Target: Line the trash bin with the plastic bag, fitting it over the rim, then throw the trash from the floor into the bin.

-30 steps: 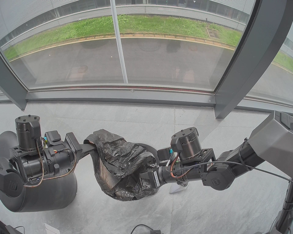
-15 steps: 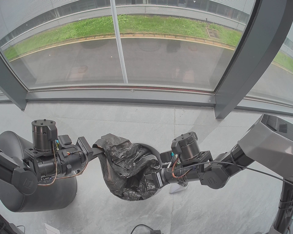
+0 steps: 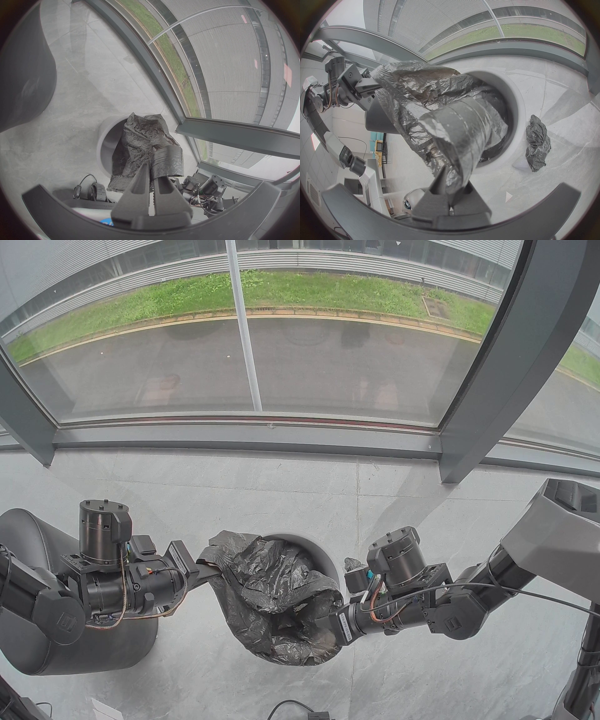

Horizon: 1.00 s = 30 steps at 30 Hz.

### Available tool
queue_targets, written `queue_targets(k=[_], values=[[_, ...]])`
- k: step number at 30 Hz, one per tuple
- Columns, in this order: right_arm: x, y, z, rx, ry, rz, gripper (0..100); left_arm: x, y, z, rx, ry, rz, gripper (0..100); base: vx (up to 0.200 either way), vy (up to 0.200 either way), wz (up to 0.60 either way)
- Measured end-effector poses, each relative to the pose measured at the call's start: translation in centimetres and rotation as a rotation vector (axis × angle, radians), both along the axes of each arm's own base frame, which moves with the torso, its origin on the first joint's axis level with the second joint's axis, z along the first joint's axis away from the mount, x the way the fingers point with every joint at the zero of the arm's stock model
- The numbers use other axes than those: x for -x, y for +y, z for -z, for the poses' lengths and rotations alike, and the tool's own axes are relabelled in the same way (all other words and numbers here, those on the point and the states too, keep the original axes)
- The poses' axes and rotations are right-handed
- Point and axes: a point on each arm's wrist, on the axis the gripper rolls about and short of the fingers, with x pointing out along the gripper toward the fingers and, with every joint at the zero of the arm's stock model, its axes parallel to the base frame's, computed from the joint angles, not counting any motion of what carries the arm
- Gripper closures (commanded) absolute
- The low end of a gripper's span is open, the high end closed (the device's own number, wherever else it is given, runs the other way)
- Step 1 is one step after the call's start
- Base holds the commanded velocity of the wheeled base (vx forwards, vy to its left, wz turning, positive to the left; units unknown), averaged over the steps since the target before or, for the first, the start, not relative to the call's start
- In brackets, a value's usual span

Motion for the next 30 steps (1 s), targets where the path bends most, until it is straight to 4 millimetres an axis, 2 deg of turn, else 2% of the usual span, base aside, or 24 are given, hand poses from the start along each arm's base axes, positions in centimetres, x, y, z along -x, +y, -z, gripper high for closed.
queue_targets(k=[6, 20, 30], values=[[0.8, -0.6, 0.2, -0.001, -0.011, 0.009, 100, -0.1, 0.1, 0.8, -0.016, 0.038, -0.008, 100, 0.0, 0.0, 0.0], [-0.7, -2.1, 2.1, 0.078, -0.077, 0.069, 100, -1.8, 1.6, 2.7, -0.043, 0.089, -0.075, 100, 0.0, 0.0, 0.0], [-0.9, -2.4, 2.5, 0.093, -0.116, 0.104, 100, -2.5, 2.5, 4.1, -0.096, 0.107, -0.078, 100, 0.0, 0.0, 0.0]])
